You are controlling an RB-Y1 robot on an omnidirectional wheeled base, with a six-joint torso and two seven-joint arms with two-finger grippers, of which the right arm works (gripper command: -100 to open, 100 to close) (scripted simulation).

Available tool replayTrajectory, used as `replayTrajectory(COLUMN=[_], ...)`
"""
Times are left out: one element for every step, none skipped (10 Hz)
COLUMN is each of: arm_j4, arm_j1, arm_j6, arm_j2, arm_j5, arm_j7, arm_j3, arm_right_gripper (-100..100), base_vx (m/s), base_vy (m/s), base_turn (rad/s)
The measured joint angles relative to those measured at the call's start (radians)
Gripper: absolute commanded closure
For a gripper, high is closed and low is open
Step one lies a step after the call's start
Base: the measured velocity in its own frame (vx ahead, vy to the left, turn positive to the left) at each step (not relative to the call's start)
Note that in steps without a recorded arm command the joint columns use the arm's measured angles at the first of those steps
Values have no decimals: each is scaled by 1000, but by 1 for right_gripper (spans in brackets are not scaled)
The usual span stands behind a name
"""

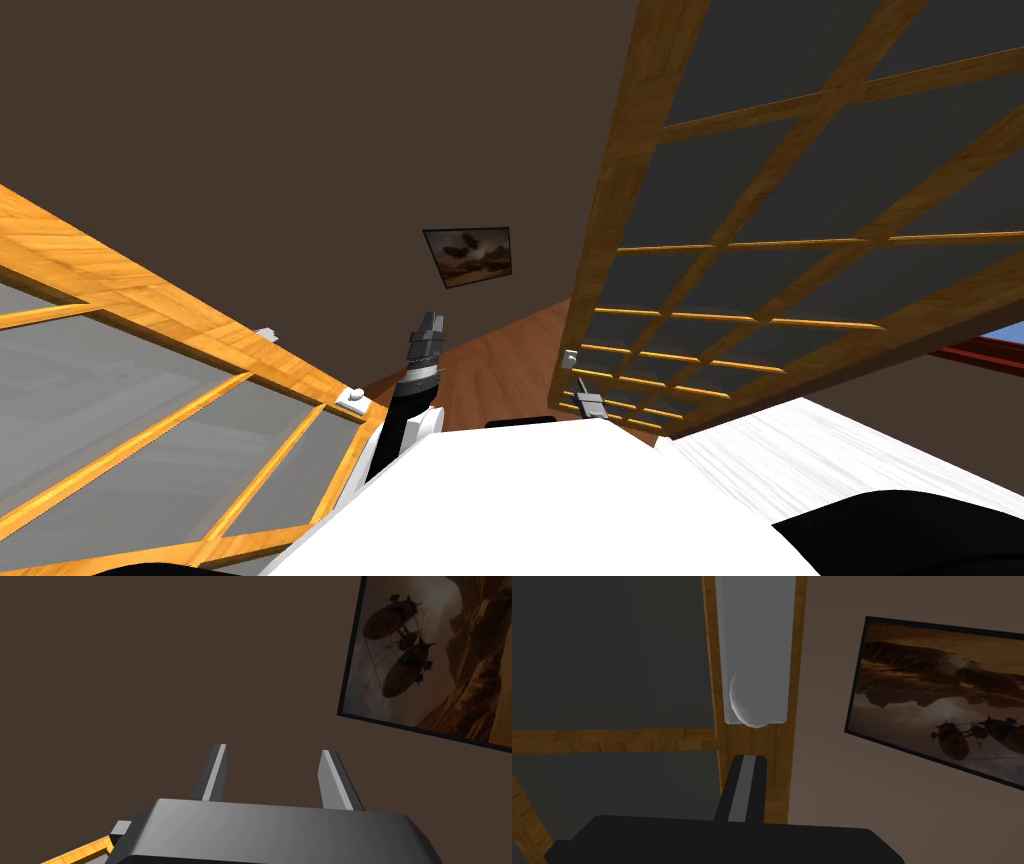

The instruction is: Push the door open

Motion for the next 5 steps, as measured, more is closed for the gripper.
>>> replayTrajectory(arm_j4=[-4,-9,-10,-10,-5], arm_j1=[10,20,29,30,24], arm_j6=[-4,-7,-13,-14,-13], arm_j2=[8,13,23,24,23], arm_j5=[-8,-17,-25,-26,-26], arm_j7=[8,15,23,25,24], arm_j3=[-5,-11,-16,-17,-20], arm_right_gripper=[-100,-100,-100,-100,-100], base_vx=[-114,-102,-47,121,223], base_vy=[117,136,67,10,-4], base_turn=[-142,-139,-38,22,22])
